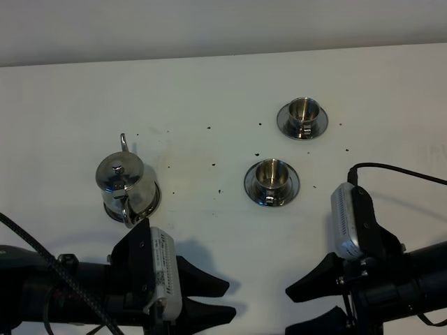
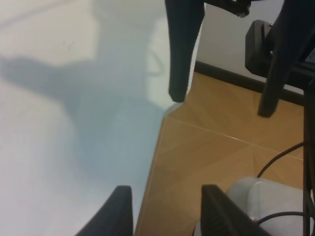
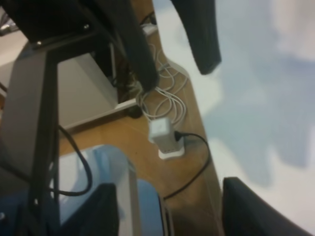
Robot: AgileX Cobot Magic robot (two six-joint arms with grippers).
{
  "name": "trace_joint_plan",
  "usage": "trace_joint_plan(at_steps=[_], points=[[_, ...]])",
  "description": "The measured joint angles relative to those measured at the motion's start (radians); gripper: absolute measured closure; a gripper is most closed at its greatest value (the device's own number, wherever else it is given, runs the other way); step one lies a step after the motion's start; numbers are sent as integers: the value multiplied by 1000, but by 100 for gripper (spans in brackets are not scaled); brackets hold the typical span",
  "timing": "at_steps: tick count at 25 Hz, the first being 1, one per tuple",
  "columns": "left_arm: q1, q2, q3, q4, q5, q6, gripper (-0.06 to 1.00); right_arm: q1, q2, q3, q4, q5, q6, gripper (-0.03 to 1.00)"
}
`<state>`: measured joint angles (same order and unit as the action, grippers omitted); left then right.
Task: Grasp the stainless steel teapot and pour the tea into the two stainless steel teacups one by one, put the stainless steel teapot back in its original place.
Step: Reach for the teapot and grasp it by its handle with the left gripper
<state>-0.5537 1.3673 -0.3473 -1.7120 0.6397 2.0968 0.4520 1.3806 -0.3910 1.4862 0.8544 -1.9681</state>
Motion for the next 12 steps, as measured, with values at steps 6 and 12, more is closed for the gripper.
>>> trace_joint_plan(at_steps=[6,12], points=[[-1,-126,-18,0,-165,-46,58,1,-1,0,-4,-125,40,51],[-1,-315,-50,0,-430,-242,58,1,-35,-78,-12,-300,158,51]])
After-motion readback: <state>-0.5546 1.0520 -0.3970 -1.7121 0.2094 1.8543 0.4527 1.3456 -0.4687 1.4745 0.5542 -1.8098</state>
